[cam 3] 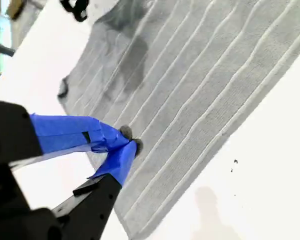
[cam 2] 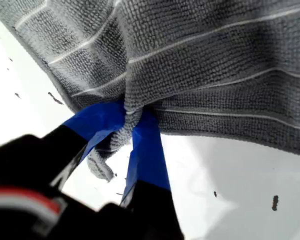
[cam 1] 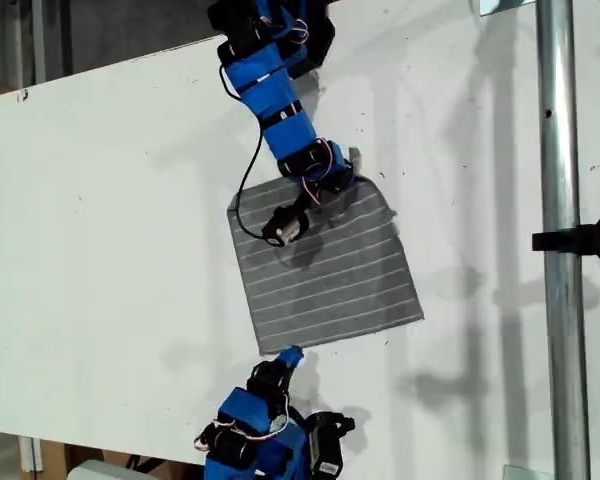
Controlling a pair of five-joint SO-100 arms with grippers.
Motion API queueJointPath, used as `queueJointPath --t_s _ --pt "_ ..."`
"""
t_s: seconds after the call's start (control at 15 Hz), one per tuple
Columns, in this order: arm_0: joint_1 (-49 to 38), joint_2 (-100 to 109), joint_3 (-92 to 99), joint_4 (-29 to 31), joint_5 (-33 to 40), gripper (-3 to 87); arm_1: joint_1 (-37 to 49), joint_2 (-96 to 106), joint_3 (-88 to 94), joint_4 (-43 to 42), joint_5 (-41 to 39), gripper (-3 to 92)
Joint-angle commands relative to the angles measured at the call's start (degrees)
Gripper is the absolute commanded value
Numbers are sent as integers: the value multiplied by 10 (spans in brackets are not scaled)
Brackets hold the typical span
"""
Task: Grasp corners of a towel and fold twice.
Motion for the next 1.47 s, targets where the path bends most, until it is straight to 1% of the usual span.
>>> queueJointPath --t_s 0.0,0.13,0.2,0.27,0.33,0.4,0.47,0.6,0.73,0.93,1.13,1.4 --pt "50 -133 -167 14 73 -31 16 38 -22 -2 -7 -1" --pt "83 -179 -229 12 156 -30 17 35 -21 -2 -8 -1" --pt "102 -195 -244 -4 195 -28 17 33 -21 -2 -8 -1" --pt "118 -196 -237 -45 232 26 18 31 -22 -2 -8 -1" --pt "127 -206 -243 -60 236 88 18 30 -22 -1 -8 -1" --pt "135 -226 -260 -56 242 131 18 30 -22 -1 -8 -2" --pt "145 -250 -275 -54 237 181 16 30 -22 -1 -8 -2" --pt "156 -329 -333 -20 235 211 15 30 -22 -1 -8 -2" --pt "156 -440 -410 38 215 214 14 29 -22 -1 -8 -2" --pt "164 -583 -557 93 205 200 12 28 -22 -1 -10 -2" --pt "176 -620 -580 99 167 242 8 28 -24 -1 -10 -2" --pt "211 -663 -591 95 119 256 3 11 -35 -3 -10 -2"
